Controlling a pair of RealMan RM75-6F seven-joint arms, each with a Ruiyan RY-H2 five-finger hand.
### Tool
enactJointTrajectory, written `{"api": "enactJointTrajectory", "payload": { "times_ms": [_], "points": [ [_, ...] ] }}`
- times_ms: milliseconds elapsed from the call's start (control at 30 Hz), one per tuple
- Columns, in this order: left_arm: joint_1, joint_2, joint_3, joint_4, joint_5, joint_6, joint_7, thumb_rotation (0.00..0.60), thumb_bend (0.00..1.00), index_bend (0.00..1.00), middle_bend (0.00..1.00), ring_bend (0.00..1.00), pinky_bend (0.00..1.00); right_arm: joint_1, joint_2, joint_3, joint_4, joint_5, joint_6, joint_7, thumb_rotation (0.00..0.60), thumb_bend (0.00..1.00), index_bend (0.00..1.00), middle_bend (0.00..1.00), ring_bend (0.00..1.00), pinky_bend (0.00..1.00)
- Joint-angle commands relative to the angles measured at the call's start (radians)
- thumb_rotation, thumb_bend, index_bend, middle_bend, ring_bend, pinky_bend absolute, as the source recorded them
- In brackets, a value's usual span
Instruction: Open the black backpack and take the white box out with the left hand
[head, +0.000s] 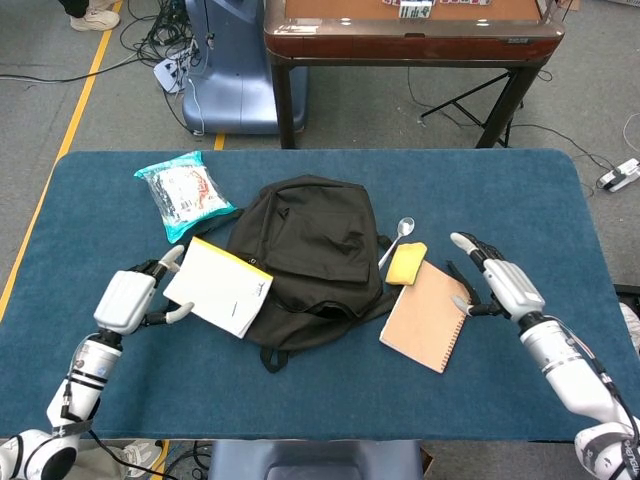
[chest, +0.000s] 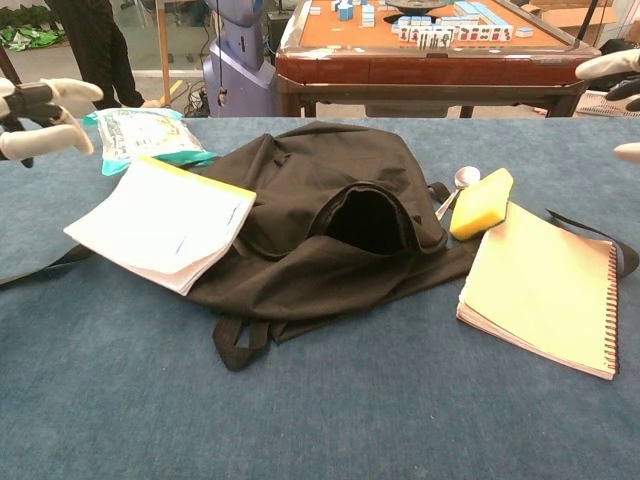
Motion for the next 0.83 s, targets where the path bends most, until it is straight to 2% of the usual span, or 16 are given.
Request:
{"api": "enactJointTrajectory", "payload": {
  "times_ms": [33, 100, 133, 167, 233, 367, 433, 533, 833],
  "points": [
    [0.037, 0.028, -0.018, -0.014, -0.043, 0.032, -0.009, 0.352, 0.14, 0.06, 0.32, 0.28, 0.41, -0.034, 0.001, -0.017, 0.018, -0.018, 0.055, -0.005, 0.600, 0.31, 0.00, 0.04, 0.00, 0.01],
    [0.056, 0.045, -0.023, -0.016, -0.065, 0.042, -0.014, 0.520, 0.14, 0.09, 0.32, 0.28, 0.41, -0.052, 0.002, -0.025, 0.024, -0.025, 0.084, -0.001, 0.600, 0.32, 0.00, 0.05, 0.00, 0.01],
    [0.068, 0.057, -0.026, -0.018, -0.083, 0.049, -0.010, 0.584, 0.14, 0.10, 0.32, 0.28, 0.41, -0.065, 0.003, -0.030, 0.027, -0.030, 0.104, 0.001, 0.600, 0.33, 0.00, 0.06, 0.00, 0.01],
    [0.077, 0.065, -0.028, -0.019, -0.094, 0.055, -0.004, 0.600, 0.14, 0.10, 0.32, 0.28, 0.41, -0.075, 0.005, -0.036, 0.029, -0.036, 0.118, 0.001, 0.600, 0.34, 0.00, 0.06, 0.00, 0.01],
    [0.099, 0.086, -0.029, -0.021, -0.121, 0.065, 0.008, 0.600, 0.14, 0.11, 0.32, 0.28, 0.41, -0.101, 0.006, -0.049, 0.039, -0.051, 0.161, -0.011, 0.600, 0.35, 0.00, 0.09, 0.00, 0.01],
    [0.143, 0.129, -0.023, -0.032, -0.178, 0.084, 0.055, 0.600, 0.14, 0.12, 0.32, 0.28, 0.41, -0.157, -0.004, -0.074, 0.057, -0.077, 0.258, -0.050, 0.600, 0.36, 0.10, 0.15, 0.06, 0.01],
    [0.170, 0.147, -0.012, -0.038, -0.195, 0.099, 0.076, 0.600, 0.14, 0.13, 0.32, 0.28, 0.40, -0.189, -0.006, -0.089, 0.059, -0.091, 0.301, -0.051, 0.600, 0.36, 0.15, 0.17, 0.08, 0.01],
    [0.210, 0.179, 0.010, -0.066, -0.206, 0.109, 0.076, 0.600, 0.14, 0.13, 0.32, 0.28, 0.39, -0.233, -0.003, -0.114, 0.058, -0.121, 0.359, -0.044, 0.600, 0.36, 0.17, 0.17, 0.08, 0.01],
    [0.331, 0.195, 0.057, -0.099, -0.112, 0.259, 0.049, 0.600, 0.14, 0.16, 0.32, 0.28, 0.37, -0.345, 0.003, -0.173, 0.052, -0.176, 0.494, -0.047, 0.600, 0.36, 0.19, 0.19, 0.08, 0.01]
  ]
}}
